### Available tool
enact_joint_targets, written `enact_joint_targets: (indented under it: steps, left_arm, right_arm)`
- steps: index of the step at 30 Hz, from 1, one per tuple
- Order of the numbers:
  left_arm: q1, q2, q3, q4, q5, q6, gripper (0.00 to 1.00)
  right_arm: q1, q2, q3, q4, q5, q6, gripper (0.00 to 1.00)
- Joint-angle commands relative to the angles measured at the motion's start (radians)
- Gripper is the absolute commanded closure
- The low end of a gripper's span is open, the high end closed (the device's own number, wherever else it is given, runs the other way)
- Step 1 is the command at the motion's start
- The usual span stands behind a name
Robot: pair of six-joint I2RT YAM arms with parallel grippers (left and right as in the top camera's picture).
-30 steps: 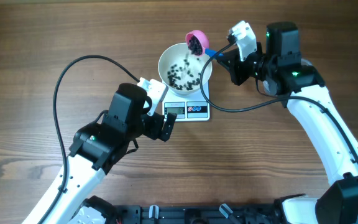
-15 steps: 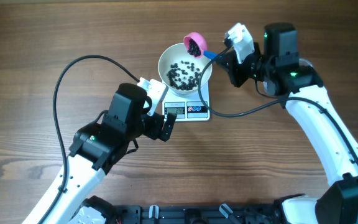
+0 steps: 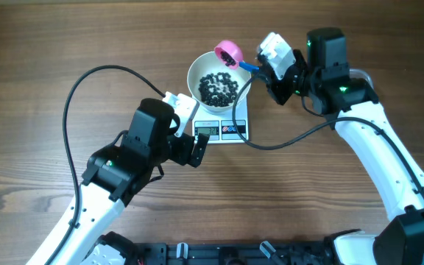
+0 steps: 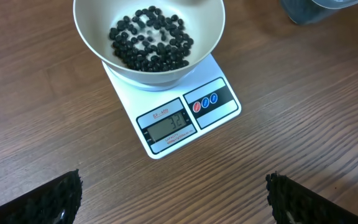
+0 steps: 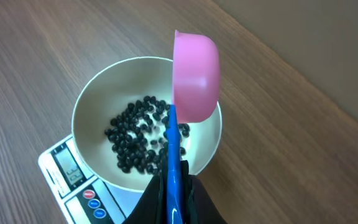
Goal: Scoop item into bowl and weigh 150g on scale
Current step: 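Tilt the scoop with the right gripper to pour beans into the bowl, then move the empty scoop back right to the bean tub with the right gripper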
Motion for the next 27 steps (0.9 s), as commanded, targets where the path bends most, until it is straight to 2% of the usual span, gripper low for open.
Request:
enact_joint_targets:
  steps: [1,3,6,9,16,18,21,23,25,27]
  left_arm:
    - [-0.004,0.002,-0.003,0.000,0.016,0.016,0.00]
    - [-0.005,0.002,-0.003,0.000,0.016,0.016,0.00]
    - [-0.004,0.002,-0.003,0.000,0.016,0.016,0.00]
    - [-0.004,0.002,-0.003,0.000,0.016,0.016,0.00]
    - [-0.004,0.002,-0.003,0.000,0.016,0.016,0.00]
    - [-0.004,0.002,-0.003,0.000,0.016,0.016,0.00]
    - [-0.004,0.002,-0.003,0.000,0.016,0.016,0.00]
    - [-0.004,0.002,-0.003,0.000,0.016,0.016,0.00]
    - [-0.004,0.002,-0.003,0.000,0.016,0.016,0.00]
    - [-0.004,0.002,-0.003,0.000,0.016,0.016,0.00]
  right_arm:
    - [0.002,-0.028,0.013,0.001,0.009,-0.079,0.96]
    - [0.006,-0.031,0.013,0.002,0.009,-0.088,0.96]
    - [0.029,-0.063,0.013,0.009,0.023,-0.179,0.96]
    - [0.033,-0.089,0.013,0.016,0.102,-0.182,0.96]
    - [0.058,-0.119,0.013,0.016,0.107,-0.203,0.96]
    - [0.058,-0.119,0.012,0.016,0.107,-0.105,0.96]
    - [0.058,-0.111,0.012,0.016,0.107,0.182,0.96]
    - [0.055,-0.105,0.012,0.016,0.112,0.322,0.96]
    - [0.029,-0.119,0.012,0.037,0.259,0.428,0.96]
    - [-0.013,-0.151,0.012,0.051,0.422,0.448,0.96]
